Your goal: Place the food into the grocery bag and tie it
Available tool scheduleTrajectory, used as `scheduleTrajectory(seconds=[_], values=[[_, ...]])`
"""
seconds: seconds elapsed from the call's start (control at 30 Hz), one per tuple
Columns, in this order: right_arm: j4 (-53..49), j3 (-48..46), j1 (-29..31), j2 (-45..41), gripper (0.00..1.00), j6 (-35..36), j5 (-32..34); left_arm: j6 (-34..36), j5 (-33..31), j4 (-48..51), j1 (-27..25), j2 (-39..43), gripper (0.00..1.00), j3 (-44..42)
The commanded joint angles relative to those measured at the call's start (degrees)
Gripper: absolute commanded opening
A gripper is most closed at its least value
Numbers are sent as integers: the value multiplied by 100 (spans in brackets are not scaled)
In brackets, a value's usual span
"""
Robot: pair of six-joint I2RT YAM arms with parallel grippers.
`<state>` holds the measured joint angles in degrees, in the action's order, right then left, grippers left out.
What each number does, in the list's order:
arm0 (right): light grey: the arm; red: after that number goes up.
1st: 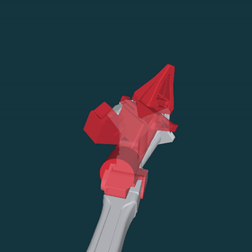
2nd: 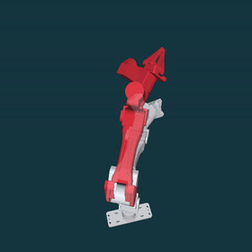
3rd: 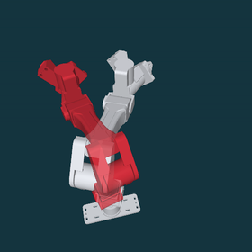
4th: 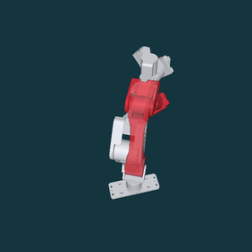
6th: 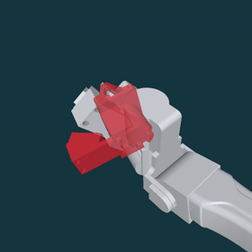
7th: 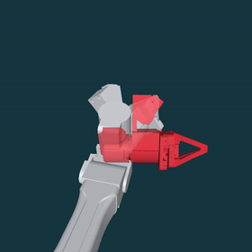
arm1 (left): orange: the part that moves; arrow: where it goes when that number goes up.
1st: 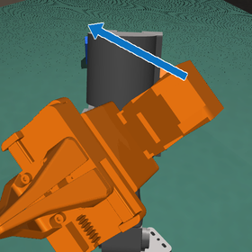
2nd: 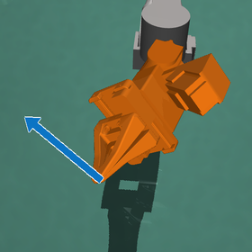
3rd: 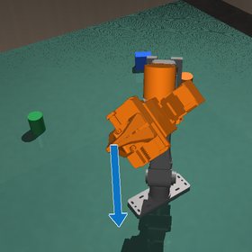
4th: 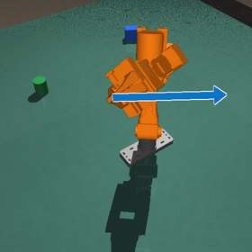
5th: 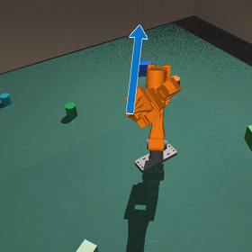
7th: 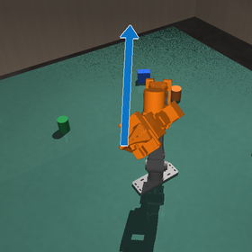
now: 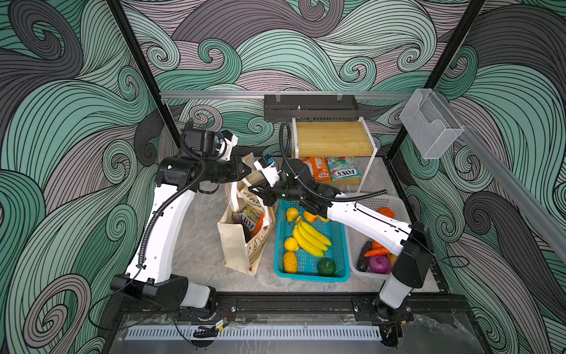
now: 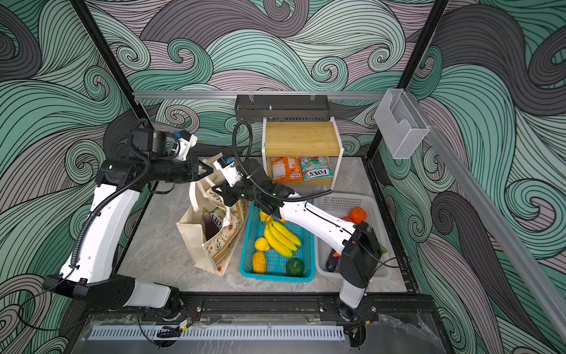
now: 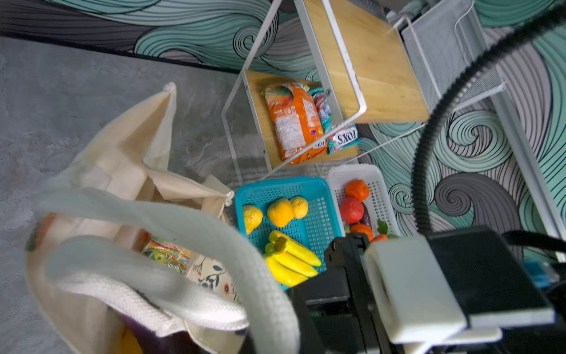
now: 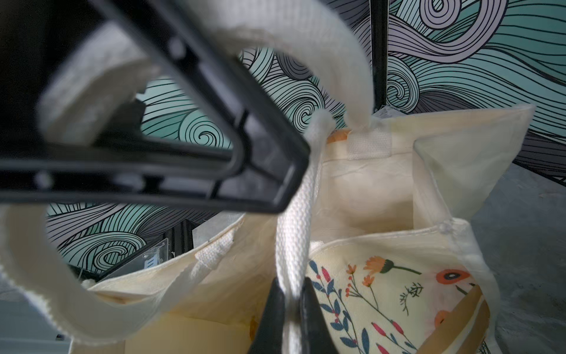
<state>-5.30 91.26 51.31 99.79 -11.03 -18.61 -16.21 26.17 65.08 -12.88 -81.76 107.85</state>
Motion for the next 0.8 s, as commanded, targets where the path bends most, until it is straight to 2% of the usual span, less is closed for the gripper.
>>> scheduleTrajectory(seconds=[0.0, 0.13, 0.33, 0.43, 0.6, 0.77], values=[[355, 144, 46, 92, 0, -227, 78, 282, -523, 576, -221, -117, 17, 311], [547, 200, 46, 164, 0, -387, 192, 280, -767, 668, -398, -12, 23, 247], [574, 440, 46, 362, 0, -563, 103, 350, -1357, 800, -501, 251, 44, 219], [704, 437, 46, 453, 0, -740, 14, 393, -1553, 928, -512, 191, 55, 538], [889, 458, 81, 570, 0, -909, -33, 450, -1811, 1267, -690, -195, 58, 1087], [1026, 453, 81, 552, 0, -1021, -13, 492, -2168, 1266, -768, -164, 80, 1226]])
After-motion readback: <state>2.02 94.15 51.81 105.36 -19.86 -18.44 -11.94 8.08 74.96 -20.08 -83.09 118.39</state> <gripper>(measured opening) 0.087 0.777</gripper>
